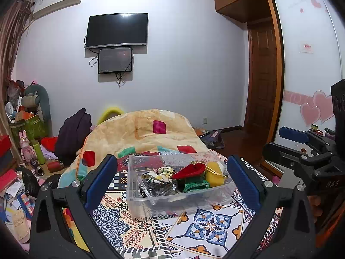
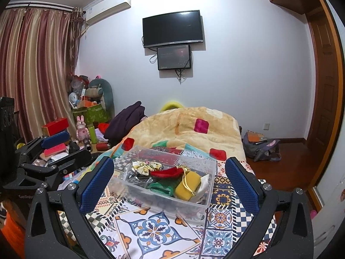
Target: Organize soft objects
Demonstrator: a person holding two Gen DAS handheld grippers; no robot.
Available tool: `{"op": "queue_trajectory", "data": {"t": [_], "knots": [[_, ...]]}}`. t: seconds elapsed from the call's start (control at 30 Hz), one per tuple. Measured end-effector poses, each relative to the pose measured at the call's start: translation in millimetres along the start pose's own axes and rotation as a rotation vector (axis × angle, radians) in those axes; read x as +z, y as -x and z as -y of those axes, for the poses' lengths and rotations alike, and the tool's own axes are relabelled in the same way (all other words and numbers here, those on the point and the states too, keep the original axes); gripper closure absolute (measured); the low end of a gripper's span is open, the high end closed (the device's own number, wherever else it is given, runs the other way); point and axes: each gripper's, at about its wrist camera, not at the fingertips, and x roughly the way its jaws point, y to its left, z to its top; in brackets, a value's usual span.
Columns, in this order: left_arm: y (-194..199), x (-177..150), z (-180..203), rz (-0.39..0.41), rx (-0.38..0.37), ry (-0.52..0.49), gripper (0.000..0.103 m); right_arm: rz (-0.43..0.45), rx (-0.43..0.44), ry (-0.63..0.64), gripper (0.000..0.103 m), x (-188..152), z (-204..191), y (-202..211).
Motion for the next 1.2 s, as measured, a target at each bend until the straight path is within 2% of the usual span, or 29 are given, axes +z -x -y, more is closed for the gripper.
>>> {"op": "queue_trajectory", "data": {"t": [1.2], "knots": [[3.2, -1.9, 0.1, 0.004, -0.011, 0.01, 0.0, 0.01, 0.01, -0.007, 0.0, 4.2, -2.3, 4.8]]}}
